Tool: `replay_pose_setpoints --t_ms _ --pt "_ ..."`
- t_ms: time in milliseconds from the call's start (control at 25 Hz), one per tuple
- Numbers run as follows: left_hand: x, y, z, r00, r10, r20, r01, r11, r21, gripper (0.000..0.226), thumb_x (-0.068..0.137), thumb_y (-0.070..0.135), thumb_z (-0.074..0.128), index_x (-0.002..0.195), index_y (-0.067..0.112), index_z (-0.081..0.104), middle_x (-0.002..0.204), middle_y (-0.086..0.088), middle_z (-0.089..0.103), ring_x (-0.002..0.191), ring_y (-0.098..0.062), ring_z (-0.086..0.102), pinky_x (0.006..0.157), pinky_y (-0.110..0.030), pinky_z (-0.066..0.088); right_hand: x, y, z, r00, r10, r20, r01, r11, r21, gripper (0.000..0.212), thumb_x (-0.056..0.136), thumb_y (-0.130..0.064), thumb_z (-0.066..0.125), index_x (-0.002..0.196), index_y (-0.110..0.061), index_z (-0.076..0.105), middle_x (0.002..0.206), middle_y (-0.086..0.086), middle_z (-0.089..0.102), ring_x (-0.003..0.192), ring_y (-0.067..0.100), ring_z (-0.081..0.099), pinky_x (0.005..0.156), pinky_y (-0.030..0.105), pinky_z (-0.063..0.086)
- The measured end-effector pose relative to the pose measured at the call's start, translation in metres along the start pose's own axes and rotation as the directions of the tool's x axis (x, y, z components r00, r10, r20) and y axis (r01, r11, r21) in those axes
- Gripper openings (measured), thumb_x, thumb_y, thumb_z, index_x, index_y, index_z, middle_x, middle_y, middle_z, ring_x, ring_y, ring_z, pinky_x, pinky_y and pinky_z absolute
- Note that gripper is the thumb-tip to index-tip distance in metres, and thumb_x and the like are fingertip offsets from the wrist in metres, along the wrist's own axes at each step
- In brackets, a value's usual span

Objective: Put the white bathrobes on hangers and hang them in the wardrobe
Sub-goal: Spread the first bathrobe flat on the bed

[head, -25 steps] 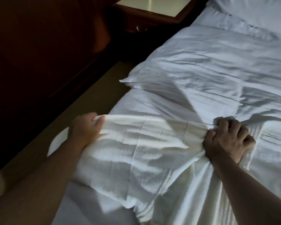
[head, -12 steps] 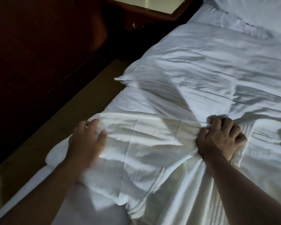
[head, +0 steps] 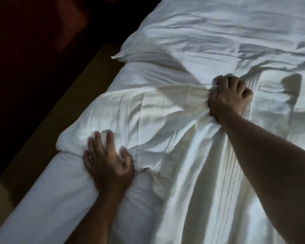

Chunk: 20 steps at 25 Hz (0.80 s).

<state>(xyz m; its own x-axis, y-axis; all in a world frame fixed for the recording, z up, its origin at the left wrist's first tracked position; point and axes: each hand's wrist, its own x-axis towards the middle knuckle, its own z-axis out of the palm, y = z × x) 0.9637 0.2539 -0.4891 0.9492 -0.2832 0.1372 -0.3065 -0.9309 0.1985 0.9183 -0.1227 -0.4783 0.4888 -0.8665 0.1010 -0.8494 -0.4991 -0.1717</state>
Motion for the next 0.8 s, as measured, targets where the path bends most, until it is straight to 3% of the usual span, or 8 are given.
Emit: replay_pose_setpoints --t_ms 160,280,360,440,480,640,720,800 --pt "-0.005 -0.002 0.007 1.0 0.005 -0.009 -0.005 1.0 0.015 0.065 0.093 0.043 0.042 0.154 0.021 0.039 0.163 -0.013 0.031 0.152 -0.034 0.024 0.121 -0.052 0.019 -0.078 -0.01 -0.069 0.962 0.194 0.193 -0.267 0.822 0.503 0.08 0.068 -0.016 0.056 0.143 -0.036 0.033 0.144 0.002 0.029 0.138 0.03 0.028 0.117 0.051 0.024" --pt "0.001 -0.002 -0.004 0.998 0.024 0.065 -0.021 0.999 -0.043 0.066 0.092 0.046 0.041 0.153 0.021 0.039 0.162 -0.015 0.032 0.151 -0.036 0.025 0.12 -0.054 0.021 -0.225 0.011 -0.117 0.868 0.14 0.476 -0.408 0.747 0.525 0.078 0.072 -0.01 0.068 0.139 -0.036 0.036 0.13 -0.001 0.03 0.123 0.027 0.041 0.11 0.043 0.038" --pt "-0.014 -0.006 -0.022 0.982 0.033 0.184 -0.002 0.986 -0.167 0.072 0.09 0.05 0.041 0.155 0.021 0.034 0.165 -0.017 0.023 0.152 -0.036 0.02 0.122 -0.055 0.018 -0.336 0.038 -0.142 0.791 0.201 0.577 -0.566 0.598 0.567 0.063 0.072 -0.01 0.073 0.127 -0.028 0.047 0.116 0.002 0.05 0.094 0.024 0.06 0.085 0.039 0.056" --pt "-0.064 -0.015 -0.046 0.949 0.078 0.307 0.012 0.959 -0.282 0.081 0.085 0.056 0.044 0.157 0.02 0.034 0.165 -0.019 0.022 0.152 -0.036 0.022 0.122 -0.052 0.022 -0.422 0.061 -0.154 0.624 0.257 0.738 -0.766 0.387 0.513 0.044 0.074 -0.01 0.082 0.112 -0.015 0.06 0.087 0.015 0.069 0.061 0.026 0.063 0.05 0.032 0.052" --pt "-0.101 -0.022 -0.06 0.928 0.161 0.336 -0.041 0.941 -0.337 0.082 0.082 0.058 0.045 0.153 0.018 0.041 0.162 -0.02 0.03 0.148 -0.038 0.031 0.12 -0.05 0.028 -0.45 0.068 -0.157 0.538 0.24 0.808 -0.825 0.348 0.446 0.04 0.072 -0.017 0.088 0.106 -0.011 0.066 0.08 0.016 0.071 0.057 0.025 0.063 0.048 0.029 0.048" --pt "-0.224 -0.072 -0.136 0.931 0.293 0.219 -0.116 0.804 -0.584 0.057 0.078 0.042 0.056 0.121 0.008 0.07 0.127 -0.005 0.065 0.117 -0.03 0.063 0.106 -0.027 0.043 -0.493 0.058 -0.162 0.506 0.166 0.846 -0.79 0.483 0.377 0.06 0.054 -0.053 0.086 0.101 -0.027 0.06 0.094 0.006 0.072 0.081 0.028 0.069 0.062 0.031 0.048" --pt "-0.27 -0.098 -0.173 0.966 0.258 0.022 -0.209 0.826 -0.523 0.043 0.072 0.032 0.059 0.108 0.012 0.075 0.111 -0.009 0.071 0.099 -0.032 0.066 0.09 -0.04 0.051 -0.499 0.053 -0.172 0.52 0.17 0.837 -0.78 0.494 0.385 0.057 0.059 -0.05 0.082 0.101 -0.026 0.053 0.092 0.005 0.069 0.075 0.026 0.067 0.055 0.027 0.043" --pt "-0.303 -0.112 -0.199 0.989 0.147 0.009 -0.133 0.921 -0.367 0.034 0.065 0.028 0.063 0.096 0.026 0.077 0.111 -0.009 0.065 0.096 -0.04 0.059 0.083 -0.048 0.047 -0.501 0.055 -0.179 0.549 0.127 0.826 -0.755 0.5 0.425 0.043 0.062 -0.044 0.078 0.087 -0.013 0.059 0.074 0.003 0.064 0.065 0.021 0.062 0.054 0.031 0.045"
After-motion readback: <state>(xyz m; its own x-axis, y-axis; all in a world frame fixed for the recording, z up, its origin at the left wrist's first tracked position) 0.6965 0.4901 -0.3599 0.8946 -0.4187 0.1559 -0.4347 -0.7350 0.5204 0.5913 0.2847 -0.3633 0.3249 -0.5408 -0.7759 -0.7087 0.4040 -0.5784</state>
